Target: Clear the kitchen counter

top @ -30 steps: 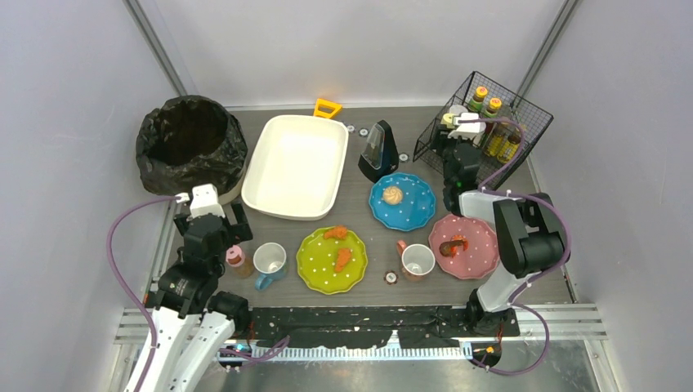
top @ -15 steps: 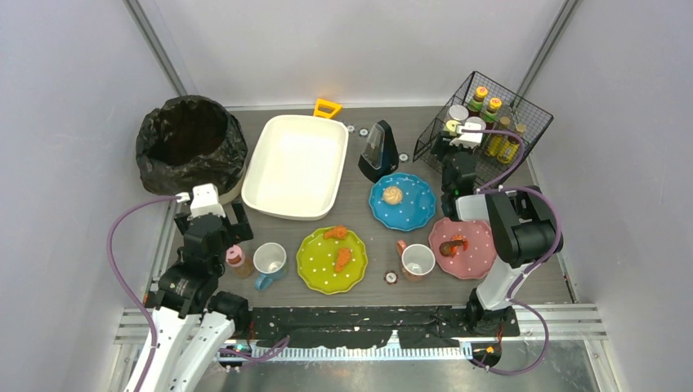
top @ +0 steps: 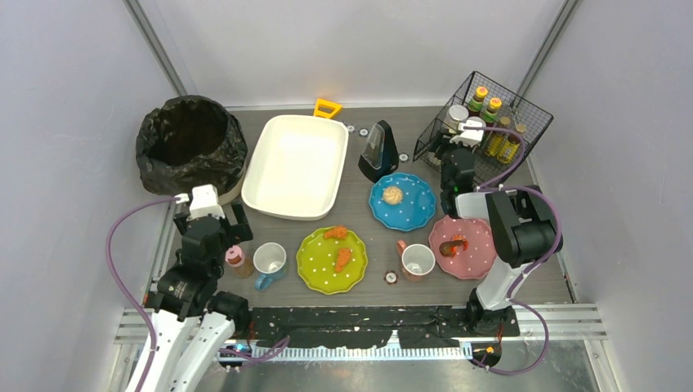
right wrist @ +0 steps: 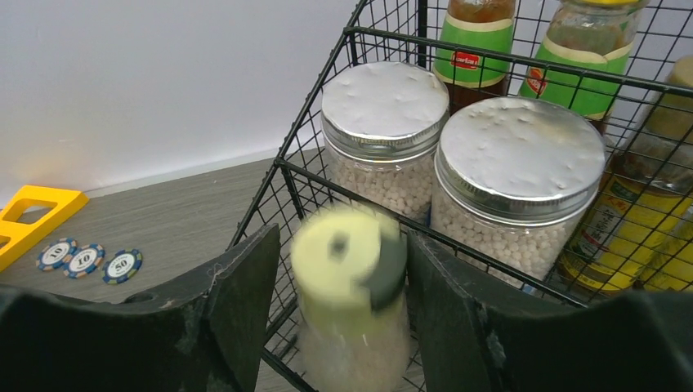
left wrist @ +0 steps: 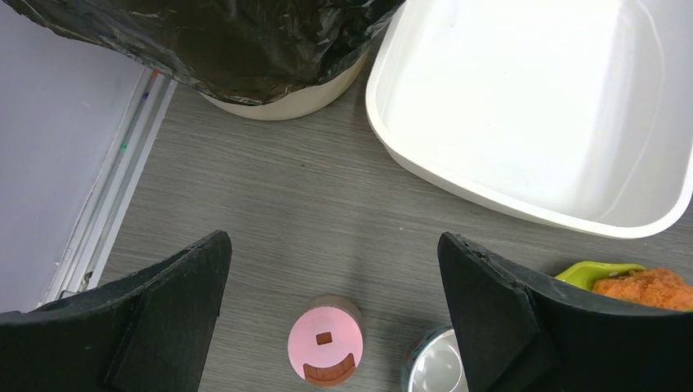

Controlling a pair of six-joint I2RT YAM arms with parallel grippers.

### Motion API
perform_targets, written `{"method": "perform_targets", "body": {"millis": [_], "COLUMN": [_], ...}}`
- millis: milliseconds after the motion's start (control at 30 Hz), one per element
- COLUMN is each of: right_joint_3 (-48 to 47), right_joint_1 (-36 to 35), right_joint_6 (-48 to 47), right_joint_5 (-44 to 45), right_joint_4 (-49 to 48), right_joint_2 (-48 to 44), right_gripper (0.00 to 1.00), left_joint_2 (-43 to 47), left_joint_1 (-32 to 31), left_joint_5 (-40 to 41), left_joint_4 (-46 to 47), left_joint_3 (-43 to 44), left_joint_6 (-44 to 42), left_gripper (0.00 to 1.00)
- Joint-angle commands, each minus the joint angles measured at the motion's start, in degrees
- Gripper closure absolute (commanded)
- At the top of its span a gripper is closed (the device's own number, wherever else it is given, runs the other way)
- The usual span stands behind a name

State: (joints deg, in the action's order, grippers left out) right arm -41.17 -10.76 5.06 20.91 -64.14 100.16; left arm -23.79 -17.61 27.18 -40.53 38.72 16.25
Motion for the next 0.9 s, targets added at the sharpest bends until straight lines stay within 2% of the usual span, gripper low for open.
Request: {"method": "perform_targets", "body": {"millis": [0, 467, 600, 733, 867], "right_joint_3": [-3.8, -11.0, -14.5, -19.1, -23.1], "right_joint_1": [-0.1, 0.2, 0.3, 0.3, 0.2], "right_joint_6": [3.2, 6.8, 5.9, 4.6, 4.3], "right_joint_5": [2.3, 2.5, 2.0, 1.9, 1.4], "right_joint_4": [2.9, 27.4, 35.4, 47.6, 58.3], "right_joint_2": [-2.2, -7.1, -9.3, -12.9, -17.7], "right_gripper": [0.36, 0.32, 0.25, 0.10, 0.01], "left_joint_2": [0.7, 1.4, 1.4, 1.1, -0.3], "left_joint_1": [0.2, 0.2, 0.2, 0.2, 0.2], "left_joint_5": [-0.3, -0.6, -0.6, -0.6, -0.5], "left_joint_4": [2.5, 2.5, 2.5, 2.3, 0.4], "left_joint_3": [-0.1, -0.3, -0.4, -0.4, 0.9], "left_joint_6": [-0.3, -0.3, -0.2, 0.5, 3.3], "left_gripper": [0.01, 0.01, 0.01, 0.01, 0.00]}}
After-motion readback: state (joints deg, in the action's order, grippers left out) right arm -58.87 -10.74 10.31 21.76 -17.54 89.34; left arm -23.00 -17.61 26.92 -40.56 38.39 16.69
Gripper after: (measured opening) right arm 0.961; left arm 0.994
